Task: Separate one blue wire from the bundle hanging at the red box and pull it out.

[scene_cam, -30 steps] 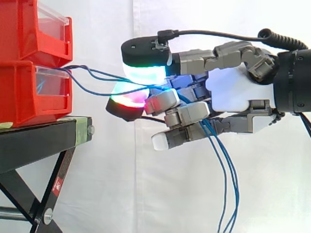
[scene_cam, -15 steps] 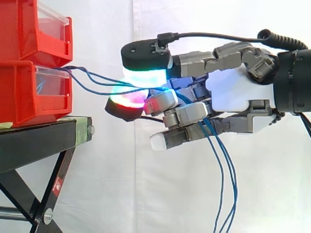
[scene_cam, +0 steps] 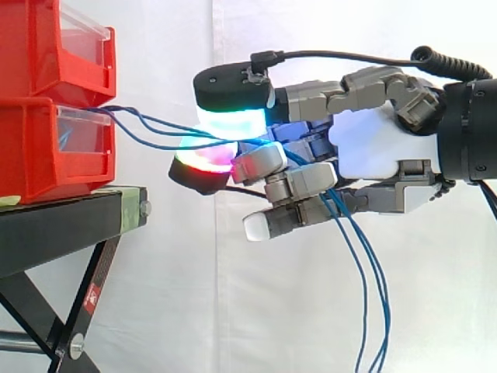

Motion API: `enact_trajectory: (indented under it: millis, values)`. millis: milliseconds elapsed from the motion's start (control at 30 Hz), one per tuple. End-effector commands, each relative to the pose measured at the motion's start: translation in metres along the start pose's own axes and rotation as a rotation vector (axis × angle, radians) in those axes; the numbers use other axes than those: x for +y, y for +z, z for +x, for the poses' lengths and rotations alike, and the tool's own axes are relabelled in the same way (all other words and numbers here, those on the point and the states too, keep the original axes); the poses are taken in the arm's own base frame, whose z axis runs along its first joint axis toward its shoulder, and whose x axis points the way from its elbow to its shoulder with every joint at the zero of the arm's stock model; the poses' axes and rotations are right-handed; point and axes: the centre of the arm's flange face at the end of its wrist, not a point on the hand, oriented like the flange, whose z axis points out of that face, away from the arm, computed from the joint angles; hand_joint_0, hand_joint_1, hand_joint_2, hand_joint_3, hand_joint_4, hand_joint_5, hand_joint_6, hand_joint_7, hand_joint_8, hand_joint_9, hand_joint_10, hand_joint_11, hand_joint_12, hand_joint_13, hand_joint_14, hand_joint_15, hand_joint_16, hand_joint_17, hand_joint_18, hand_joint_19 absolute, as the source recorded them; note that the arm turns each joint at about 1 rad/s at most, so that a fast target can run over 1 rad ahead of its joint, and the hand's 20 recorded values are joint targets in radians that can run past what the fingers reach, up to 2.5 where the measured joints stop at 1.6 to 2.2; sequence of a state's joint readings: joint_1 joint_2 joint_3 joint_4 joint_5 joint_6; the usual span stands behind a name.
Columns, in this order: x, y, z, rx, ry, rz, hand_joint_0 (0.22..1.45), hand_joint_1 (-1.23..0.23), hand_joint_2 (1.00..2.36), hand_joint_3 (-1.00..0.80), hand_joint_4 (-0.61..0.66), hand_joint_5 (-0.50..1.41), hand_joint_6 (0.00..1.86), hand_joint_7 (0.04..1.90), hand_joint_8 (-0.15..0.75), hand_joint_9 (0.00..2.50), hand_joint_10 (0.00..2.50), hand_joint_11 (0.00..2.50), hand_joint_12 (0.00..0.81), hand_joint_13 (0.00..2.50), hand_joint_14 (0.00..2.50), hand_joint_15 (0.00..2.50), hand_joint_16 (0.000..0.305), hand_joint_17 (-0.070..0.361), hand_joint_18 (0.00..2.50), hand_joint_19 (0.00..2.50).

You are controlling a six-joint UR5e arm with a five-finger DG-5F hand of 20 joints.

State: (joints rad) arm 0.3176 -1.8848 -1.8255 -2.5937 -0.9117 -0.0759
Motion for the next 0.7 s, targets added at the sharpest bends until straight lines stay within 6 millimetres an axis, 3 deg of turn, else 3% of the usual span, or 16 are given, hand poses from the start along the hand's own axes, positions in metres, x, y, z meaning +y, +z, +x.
enact_trajectory:
  millis: [0, 333, 533, 667]
  values:
    - [0.0004, -0.0002, -0.0003, 0.0, 0.0, 0.001, 0.68, -0.77, 1.03, 0.0, 0.24, -0.22, 0.85, 1.01, 0.338, 0.82, 0.66, 1.6, 0.313, 0.92, 1.01, 1.52, 0.035, 0.08, 0.72, 0.8]
    - [-0.0004, -0.0001, -0.0001, 0.0, -0.002, 0.002, 0.64, -0.65, 1.0, 0.06, 0.28, -0.2, 0.85, 1.02, 0.399, 0.92, 0.84, 1.48, 0.385, 0.96, 1.25, 1.34, 0.045, 0.102, 0.79, 0.76]
    - [-0.0004, -0.0001, -0.0001, 0.0, -0.002, 0.002, 0.59, -0.68, 1.0, 0.0, 0.29, -0.2, 0.84, 1.03, 0.42, 0.91, 0.81, 1.47, 0.414, 0.95, 1.33, 1.3, 0.05, 0.114, 0.81, 0.76]
    - [-0.0001, 0.0001, 0.0001, -0.001, 0.0, -0.001, 0.55, -0.67, 1.01, -0.11, 0.27, -0.21, 0.82, 1.08, 0.381, 0.9, 0.62, 1.63, 0.383, 0.93, 1.18, 1.42, 0.046, 0.102, 0.74, 0.8]
